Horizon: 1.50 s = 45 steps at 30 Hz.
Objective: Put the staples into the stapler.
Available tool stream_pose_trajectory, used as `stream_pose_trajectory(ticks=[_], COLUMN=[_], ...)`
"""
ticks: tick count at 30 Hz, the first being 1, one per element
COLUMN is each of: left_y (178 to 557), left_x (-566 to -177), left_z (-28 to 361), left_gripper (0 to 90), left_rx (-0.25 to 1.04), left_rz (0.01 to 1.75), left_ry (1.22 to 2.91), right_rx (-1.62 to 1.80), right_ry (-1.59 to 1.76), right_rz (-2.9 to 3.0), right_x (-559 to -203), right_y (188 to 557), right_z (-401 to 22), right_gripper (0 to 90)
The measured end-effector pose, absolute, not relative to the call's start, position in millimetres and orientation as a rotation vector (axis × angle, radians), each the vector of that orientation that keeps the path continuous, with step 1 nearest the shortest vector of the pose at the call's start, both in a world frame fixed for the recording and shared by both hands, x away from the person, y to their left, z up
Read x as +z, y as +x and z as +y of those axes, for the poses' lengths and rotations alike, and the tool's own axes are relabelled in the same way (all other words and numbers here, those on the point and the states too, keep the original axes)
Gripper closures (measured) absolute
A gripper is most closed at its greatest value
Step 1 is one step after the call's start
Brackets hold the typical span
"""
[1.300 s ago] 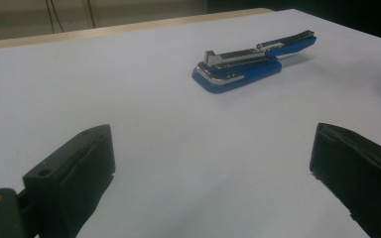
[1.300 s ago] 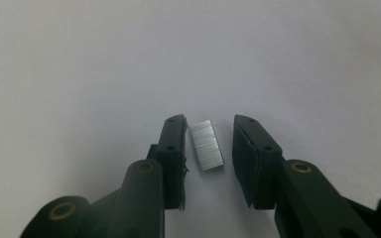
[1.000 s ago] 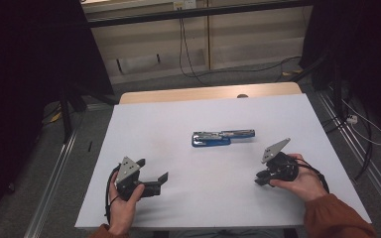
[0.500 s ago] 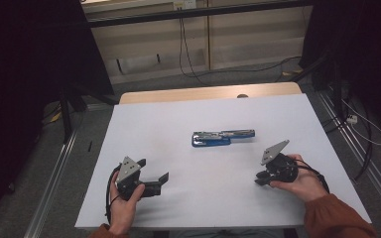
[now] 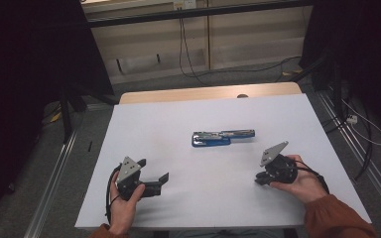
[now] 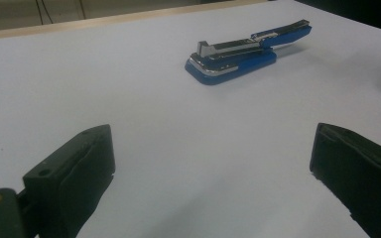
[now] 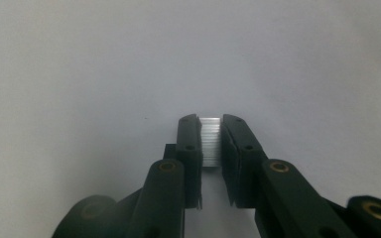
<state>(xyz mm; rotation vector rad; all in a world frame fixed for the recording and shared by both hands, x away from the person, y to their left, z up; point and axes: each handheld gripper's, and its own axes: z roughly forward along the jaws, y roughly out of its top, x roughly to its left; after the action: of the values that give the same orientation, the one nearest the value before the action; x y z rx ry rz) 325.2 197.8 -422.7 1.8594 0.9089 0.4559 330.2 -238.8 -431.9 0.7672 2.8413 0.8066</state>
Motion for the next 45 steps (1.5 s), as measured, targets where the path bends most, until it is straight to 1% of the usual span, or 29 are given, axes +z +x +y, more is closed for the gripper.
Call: stream_pose_trajectory(ticks=[26, 36, 45], left_y=[324, 325, 325], left_x=[-421, -421, -421], left_z=[199, 198, 199], left_gripper=[4.0, 4.0, 3.9], left_rx=[0.47, 0.467, 0.469], left_rz=[0.913, 0.915, 0.901], left_ry=[1.835, 1.834, 1.839], right_rx=[0.907, 0.962, 1.003], right_ry=[0.788, 0.813, 0.805], right_rz=[2.79, 2.743, 2.727], right_x=[-431, -426, -415], right_y=[332, 337, 341], right_z=[-242, -244, -236], right_gripper=[79.1, 79.1, 79.1])
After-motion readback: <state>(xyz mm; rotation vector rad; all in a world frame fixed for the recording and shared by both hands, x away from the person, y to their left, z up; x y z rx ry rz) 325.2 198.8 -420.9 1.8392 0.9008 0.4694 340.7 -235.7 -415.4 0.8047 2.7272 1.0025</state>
